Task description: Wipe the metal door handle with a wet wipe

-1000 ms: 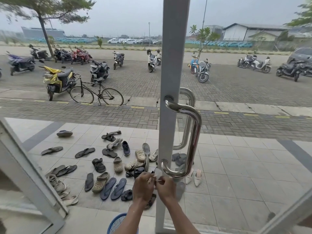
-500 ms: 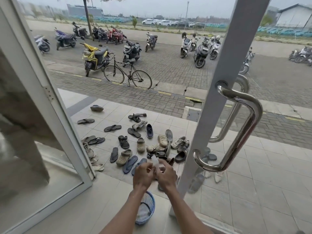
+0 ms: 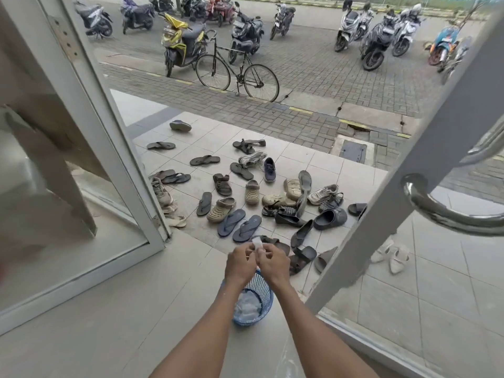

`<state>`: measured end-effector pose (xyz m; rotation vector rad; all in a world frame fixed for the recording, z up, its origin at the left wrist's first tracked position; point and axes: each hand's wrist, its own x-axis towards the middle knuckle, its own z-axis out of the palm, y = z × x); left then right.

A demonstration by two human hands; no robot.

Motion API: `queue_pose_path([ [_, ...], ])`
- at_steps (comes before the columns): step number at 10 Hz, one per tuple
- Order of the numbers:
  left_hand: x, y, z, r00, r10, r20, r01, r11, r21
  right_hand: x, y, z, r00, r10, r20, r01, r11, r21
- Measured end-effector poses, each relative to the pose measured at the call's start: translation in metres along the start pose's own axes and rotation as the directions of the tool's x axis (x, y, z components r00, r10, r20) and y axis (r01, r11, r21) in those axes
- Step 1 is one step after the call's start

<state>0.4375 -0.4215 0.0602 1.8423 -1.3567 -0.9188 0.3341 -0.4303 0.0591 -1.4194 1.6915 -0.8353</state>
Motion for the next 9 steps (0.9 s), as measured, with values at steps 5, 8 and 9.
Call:
queue_pose_path([
  [5,0.106,-0.324,0.212,0.906,-0.386,0.173,0.411,0.900,-0.144,0.093,0.327,0.235,0.965,0.132,0.225,-0.086,0.975,-0.203],
  [8,0.124,-0.356,0.232,0.886,-0.441,0.141,0.462,0.862,-0.208,0.114,0.363,0.268,0.939,0.190,0.288,-0.111,0.957,-0.268],
  [9,0.122,-0.345,0.229,0.882,-0.458,0.112,0.472,0.855,-0.216,0.116,0.358,0.259,0.935,0.221,0.277,-0.151,0.955,-0.254],
])
